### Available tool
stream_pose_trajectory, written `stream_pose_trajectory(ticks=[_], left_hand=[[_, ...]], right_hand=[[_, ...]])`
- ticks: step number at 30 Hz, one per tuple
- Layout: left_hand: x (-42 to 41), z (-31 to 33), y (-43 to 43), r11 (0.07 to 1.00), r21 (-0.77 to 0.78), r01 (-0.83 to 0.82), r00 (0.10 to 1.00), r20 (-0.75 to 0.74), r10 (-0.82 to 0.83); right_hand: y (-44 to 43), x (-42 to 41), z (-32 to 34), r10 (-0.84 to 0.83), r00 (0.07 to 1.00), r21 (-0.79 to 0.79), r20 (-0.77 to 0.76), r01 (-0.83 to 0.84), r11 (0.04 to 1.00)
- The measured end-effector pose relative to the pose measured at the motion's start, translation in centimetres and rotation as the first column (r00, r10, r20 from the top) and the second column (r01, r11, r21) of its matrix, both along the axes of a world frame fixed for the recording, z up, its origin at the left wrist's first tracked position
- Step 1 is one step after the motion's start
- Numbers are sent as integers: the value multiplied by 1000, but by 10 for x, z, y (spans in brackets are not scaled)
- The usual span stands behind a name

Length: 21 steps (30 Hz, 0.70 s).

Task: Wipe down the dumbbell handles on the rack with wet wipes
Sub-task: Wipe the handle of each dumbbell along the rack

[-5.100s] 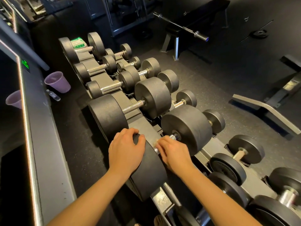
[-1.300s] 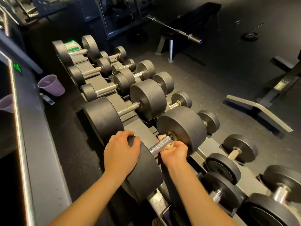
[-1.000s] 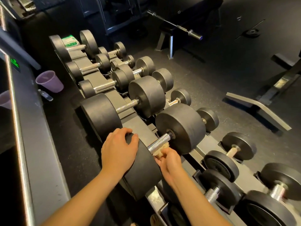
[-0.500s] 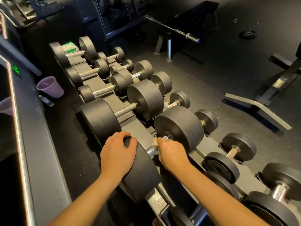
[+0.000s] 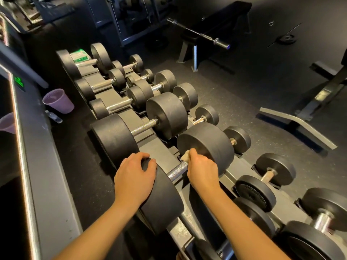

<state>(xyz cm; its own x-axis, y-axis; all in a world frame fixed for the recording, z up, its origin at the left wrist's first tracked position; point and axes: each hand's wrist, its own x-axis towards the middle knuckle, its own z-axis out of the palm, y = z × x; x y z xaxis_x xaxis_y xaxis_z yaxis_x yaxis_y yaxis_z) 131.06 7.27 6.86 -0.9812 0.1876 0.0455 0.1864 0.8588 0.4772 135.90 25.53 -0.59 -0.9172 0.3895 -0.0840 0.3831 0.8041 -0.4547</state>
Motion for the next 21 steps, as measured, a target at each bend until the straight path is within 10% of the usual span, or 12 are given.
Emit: stream_pose_trajectory(ticks=[7, 13, 17, 21], left_hand=[[2, 0, -1, 1000, -4, 9, 1000, -6, -9], [2, 1, 2, 1000, -14, 3, 1000, 4, -3], [2, 2, 1, 1000, -21, 8, 1000, 0, -8], [3, 2, 0, 1000, 1, -1, 1000, 6, 1]], right_hand=[[8, 3, -3, 36, 999, -485, -11, -37, 874], [-8, 3, 6, 288, 958, -510, -5, -250, 823], [-15, -9, 4, 355, 935, -82, -25, -356, 931], [7, -28, 9, 206, 919, 190, 335, -280, 941]])
